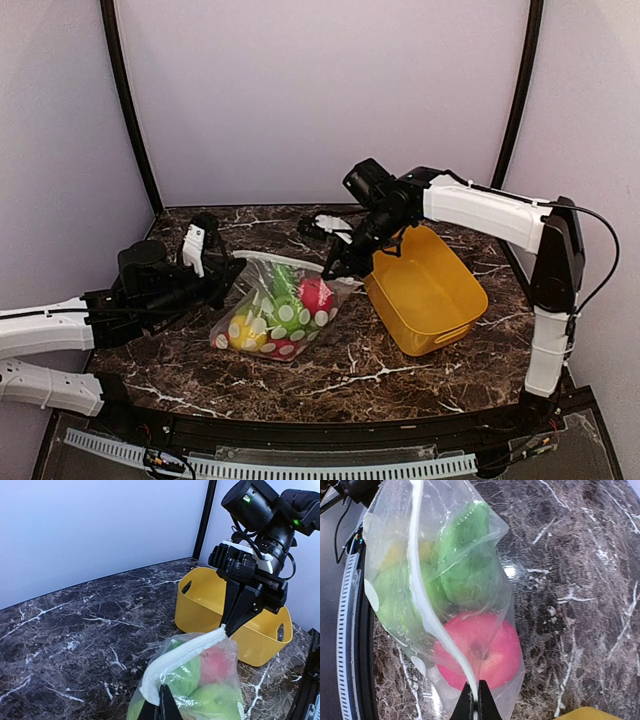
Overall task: Place the food in the zip-top bag and seal the zipper
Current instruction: Place the zipper food storage bag at the center of the board.
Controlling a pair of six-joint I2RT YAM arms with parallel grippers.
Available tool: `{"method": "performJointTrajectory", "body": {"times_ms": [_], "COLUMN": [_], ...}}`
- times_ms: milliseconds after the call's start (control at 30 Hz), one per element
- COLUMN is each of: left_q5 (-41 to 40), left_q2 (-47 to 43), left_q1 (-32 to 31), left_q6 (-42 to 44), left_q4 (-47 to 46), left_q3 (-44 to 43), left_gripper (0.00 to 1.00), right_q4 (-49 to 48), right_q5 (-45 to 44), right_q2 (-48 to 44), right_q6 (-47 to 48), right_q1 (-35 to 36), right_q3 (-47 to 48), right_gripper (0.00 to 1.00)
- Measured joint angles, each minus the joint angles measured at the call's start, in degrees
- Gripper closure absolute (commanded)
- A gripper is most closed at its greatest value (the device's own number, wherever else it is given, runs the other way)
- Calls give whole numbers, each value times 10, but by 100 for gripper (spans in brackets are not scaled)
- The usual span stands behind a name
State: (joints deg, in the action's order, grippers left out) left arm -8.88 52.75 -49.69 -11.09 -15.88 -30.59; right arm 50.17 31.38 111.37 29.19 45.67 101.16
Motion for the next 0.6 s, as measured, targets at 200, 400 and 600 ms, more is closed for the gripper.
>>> {"method": "performJointTrajectory", "body": {"times_ms": [200, 400, 600], "left_q5": [-47, -71, -70], "left_q2": [49, 23, -93], "left_q1": [19, 19, 20], "left_q6": [51, 87, 87], "left_q4": [-37, -42, 30], "left_q3": [-35, -30, -4], "left_gripper": [99, 67, 33], "right_q4": [-15, -52, -50], "right_q5": [-57, -59, -6], "right_q2": [-11, -61, -80], "right_q6": [7, 3, 7], "right_q1": [-12, -5, 64], "right_q3": [40, 25, -43], "right_gripper": [100, 92, 60]}}
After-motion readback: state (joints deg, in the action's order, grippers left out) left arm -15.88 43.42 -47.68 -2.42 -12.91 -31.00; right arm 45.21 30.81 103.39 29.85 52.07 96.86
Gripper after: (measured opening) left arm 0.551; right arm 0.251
